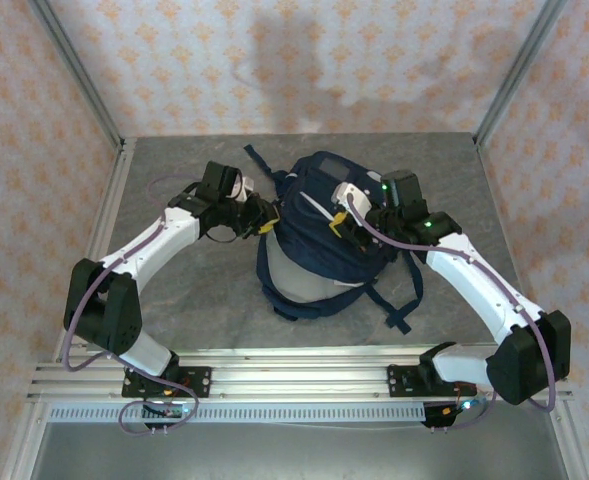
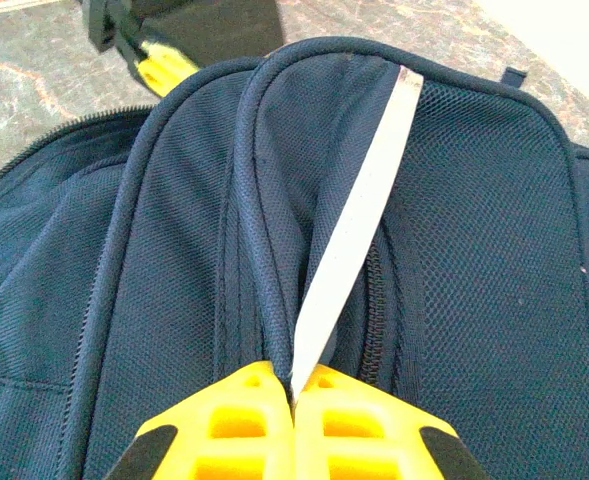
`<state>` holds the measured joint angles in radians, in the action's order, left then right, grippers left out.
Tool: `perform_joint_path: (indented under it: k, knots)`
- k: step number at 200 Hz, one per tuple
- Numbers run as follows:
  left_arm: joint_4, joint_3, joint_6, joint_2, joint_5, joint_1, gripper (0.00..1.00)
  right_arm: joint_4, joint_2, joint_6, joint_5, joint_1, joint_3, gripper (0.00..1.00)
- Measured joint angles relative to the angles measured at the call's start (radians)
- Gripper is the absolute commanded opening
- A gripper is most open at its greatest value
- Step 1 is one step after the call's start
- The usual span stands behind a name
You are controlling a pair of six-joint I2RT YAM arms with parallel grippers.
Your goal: Pack the student bag
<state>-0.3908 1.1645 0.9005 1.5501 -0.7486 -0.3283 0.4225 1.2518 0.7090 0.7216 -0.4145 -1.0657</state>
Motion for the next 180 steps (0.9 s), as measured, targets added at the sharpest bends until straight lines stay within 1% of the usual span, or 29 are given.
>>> perform_joint_path:
  k: [13, 52, 77, 104, 113, 127, 137, 156, 170, 180]
  knots:
    - [0.01, -0.027, 0.007, -0.009, 0.005, 0.0, 0.0, -0.019, 0.0, -0.023, -0.009, 0.0, 0.002, 0.0]
    - [0.06, -0.089, 0.023, -0.057, 0.041, 0.01, 0.0, -0.082, 0.0, -0.137, -0.03, 0.0, 0.015, 0.0]
    - [0.106, -0.131, 0.045, -0.114, 0.076, 0.042, 0.0, -0.175, 0.0, -0.268, -0.051, 0.0, 0.043, 0.0]
    - [0.16, -0.186, 0.089, -0.179, 0.133, 0.069, 0.0, -0.291, 0.001, -0.444, -0.077, -0.009, 0.085, 0.0]
    - [0.172, -0.195, 0.102, -0.193, 0.154, 0.072, 0.08, -0.324, 0.006, -0.513, -0.084, -0.015, 0.092, 0.0]
    - [0.188, -0.197, 0.106, -0.2, 0.181, 0.076, 0.23, -0.36, 0.027, -0.605, -0.108, -0.035, 0.087, 0.0]
    - [0.185, -0.194, 0.114, -0.198, 0.193, 0.082, 0.31, -0.357, 0.053, -0.655, -0.142, -0.055, 0.063, 0.0]
    - [0.132, -0.146, 0.081, -0.175, 0.214, 0.098, 0.48, -0.319, 0.12, -0.714, -0.214, -0.095, -0.031, 0.0]
    - [0.076, -0.098, 0.043, -0.171, 0.243, 0.103, 0.57, -0.271, 0.175, -0.748, -0.266, -0.12, -0.12, 0.0]
    - [0.025, -0.066, 0.003, -0.184, 0.269, 0.104, 0.6, -0.254, 0.206, -0.77, -0.295, -0.133, -0.168, 0.0]
